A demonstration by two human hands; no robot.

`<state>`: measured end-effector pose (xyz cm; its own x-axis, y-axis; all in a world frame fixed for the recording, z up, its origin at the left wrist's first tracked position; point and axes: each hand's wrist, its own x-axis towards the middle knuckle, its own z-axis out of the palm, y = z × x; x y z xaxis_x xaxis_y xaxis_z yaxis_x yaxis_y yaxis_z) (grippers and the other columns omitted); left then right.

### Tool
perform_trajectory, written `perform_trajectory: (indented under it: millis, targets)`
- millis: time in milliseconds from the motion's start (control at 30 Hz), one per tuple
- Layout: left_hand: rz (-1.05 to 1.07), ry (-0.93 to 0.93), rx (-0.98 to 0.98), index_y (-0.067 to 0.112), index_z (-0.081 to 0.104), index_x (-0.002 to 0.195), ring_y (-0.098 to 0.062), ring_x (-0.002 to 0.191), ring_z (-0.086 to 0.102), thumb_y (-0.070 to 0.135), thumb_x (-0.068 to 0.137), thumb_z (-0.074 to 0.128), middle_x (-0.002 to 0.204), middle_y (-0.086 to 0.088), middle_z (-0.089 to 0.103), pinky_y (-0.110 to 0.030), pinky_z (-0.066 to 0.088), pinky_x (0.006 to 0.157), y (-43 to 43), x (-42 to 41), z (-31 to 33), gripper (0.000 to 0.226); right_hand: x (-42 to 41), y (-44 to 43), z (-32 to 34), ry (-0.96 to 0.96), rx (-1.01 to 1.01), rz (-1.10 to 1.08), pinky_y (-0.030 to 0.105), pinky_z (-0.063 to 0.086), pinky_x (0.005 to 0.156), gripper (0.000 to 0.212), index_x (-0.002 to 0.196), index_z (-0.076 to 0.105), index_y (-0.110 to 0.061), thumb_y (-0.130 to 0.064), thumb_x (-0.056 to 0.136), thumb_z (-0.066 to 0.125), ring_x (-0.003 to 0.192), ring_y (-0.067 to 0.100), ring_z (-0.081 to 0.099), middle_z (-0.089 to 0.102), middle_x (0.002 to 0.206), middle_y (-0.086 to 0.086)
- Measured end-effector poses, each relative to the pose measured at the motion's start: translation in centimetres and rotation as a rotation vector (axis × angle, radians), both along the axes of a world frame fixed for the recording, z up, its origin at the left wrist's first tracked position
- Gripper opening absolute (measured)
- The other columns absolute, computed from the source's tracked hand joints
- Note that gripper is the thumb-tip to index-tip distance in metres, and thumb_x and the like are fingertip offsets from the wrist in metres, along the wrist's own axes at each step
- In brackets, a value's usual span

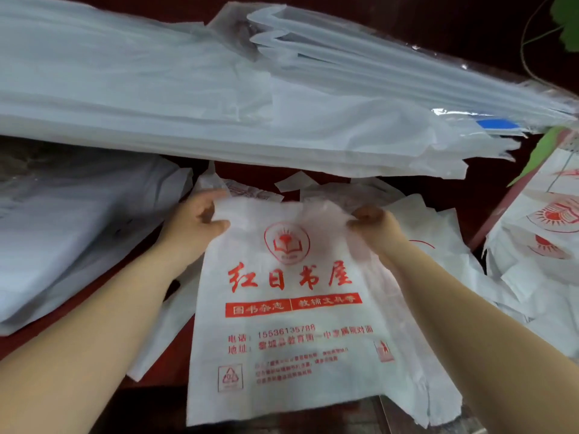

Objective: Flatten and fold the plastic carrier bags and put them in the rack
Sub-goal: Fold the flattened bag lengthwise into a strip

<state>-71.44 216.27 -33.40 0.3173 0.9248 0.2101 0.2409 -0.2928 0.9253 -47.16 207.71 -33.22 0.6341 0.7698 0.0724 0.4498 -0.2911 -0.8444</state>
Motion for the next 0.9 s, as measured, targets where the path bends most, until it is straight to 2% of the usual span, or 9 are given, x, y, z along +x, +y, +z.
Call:
perform_trajectory:
  millis: [133,200,333,433,533,633,700,800,900]
  targets:
    - [-0.114,-0.073,0.064,0.025,0.031,0.140,-0.009,0.126,0.038,-0.012,0.085,0.048,0.137,0.006,0.042,-0.024,0.034,0.101,-0.9,-1.5,1.5,0.069,-0.9,-2.7,1.6,0.201,0.358,0.043,0.005,0.037,0.049,0.028,0.073,0.050,-0.016,0.010,0.083,0.054,0.047,-0.006,0.050,0.050,0.070,-0.002]
    - [-0.133,-0.044,0.041,0.026,0.013,0.146,-0.007,0.128,0.034,-0.013,0.085,0.049,0.143,0.006,0.034,-0.027,0.031,0.103,-1.3,-2.1,1.0,0.081,-1.3,-4.0,1.6,0.271,0.273,0.125,0.012,0.045,0.056,0.026,0.093,0.055,-0.013,0.011,0.083,0.053,0.059,-0.001,0.057,0.054,0.081,0.001]
    - [-0.138,0.019,-0.030,0.033,-0.008,0.145,-0.016,0.119,0.046,-0.014,0.084,0.049,0.136,-0.001,0.046,-0.040,0.038,0.101,-1.7,-2.1,-0.8,0.096,-2.0,-5.4,0.9,0.438,-0.044,0.240,0.039,0.053,0.078,0.057,0.133,0.040,-0.008,0.011,0.081,0.054,0.092,0.034,0.062,0.055,0.119,0.021]
    - [-0.086,0.036,-0.057,0.034,0.001,0.146,-0.019,0.099,0.056,-0.011,0.085,0.051,0.114,-0.007,0.058,-0.035,0.045,0.085,-1.5,-1.8,-1.3,0.091,-2.9,-5.4,0.5,0.301,-0.136,0.154,0.030,0.050,0.069,0.063,0.137,0.038,-0.015,0.011,0.081,0.053,0.095,0.033,0.060,0.048,0.128,0.024]
    - [-0.042,0.102,-0.076,0.024,0.025,0.144,-0.014,0.099,0.054,-0.010,0.082,0.056,0.125,-0.008,0.055,-0.028,0.043,0.082,-0.7,-1.5,-1.3,0.077,-3.1,-4.9,-0.2,0.367,-0.108,0.081,0.028,0.052,0.051,0.066,0.137,0.037,-0.019,0.015,0.080,0.048,0.068,0.026,0.061,0.056,0.109,0.014]
    - [0.010,0.149,-0.041,0.019,0.033,0.142,-0.018,0.106,0.053,-0.008,0.081,0.059,0.131,-0.009,0.052,-0.026,0.041,0.085,0.4,-1.3,-0.9,0.071,-2.7,-4.2,-0.7,0.425,0.032,0.016,0.037,0.055,0.064,0.064,0.135,0.040,-0.021,0.015,0.082,0.045,0.068,0.025,0.060,0.059,0.102,0.009]
    - [0.013,0.114,0.037,0.022,0.032,0.142,-0.015,0.101,0.053,-0.007,0.083,0.057,0.127,-0.001,0.051,-0.023,0.043,0.079,0.6,-0.9,-0.2,0.070,-2.3,-3.7,-1.0,0.300,0.151,0.029,0.026,0.053,0.068,0.057,0.129,0.044,-0.025,0.011,0.085,0.046,0.071,0.019,0.059,0.060,0.102,0.005]
    - [-0.033,0.240,0.249,0.039,0.033,0.137,-0.009,0.095,0.050,0.002,0.085,0.057,0.115,0.009,0.048,-0.018,0.044,0.068,-0.3,-1.6,0.1,0.069,-2.1,-4.1,-1.2,-0.168,0.234,0.146,0.004,0.041,0.067,0.056,0.128,0.048,-0.019,0.013,0.083,0.044,0.086,0.013,0.055,0.057,0.102,0.000]
    - [-0.203,0.551,0.395,0.064,0.023,0.125,-0.016,0.096,0.052,0.013,0.088,0.056,0.101,0.004,0.058,-0.034,0.046,0.079,-1.7,-3.8,-1.4,0.071,-1.4,-6.1,-2.2,-0.848,0.296,0.348,0.030,0.050,0.073,0.052,0.119,0.052,-0.016,0.005,0.075,0.037,0.091,0.026,0.059,0.064,0.099,0.017]
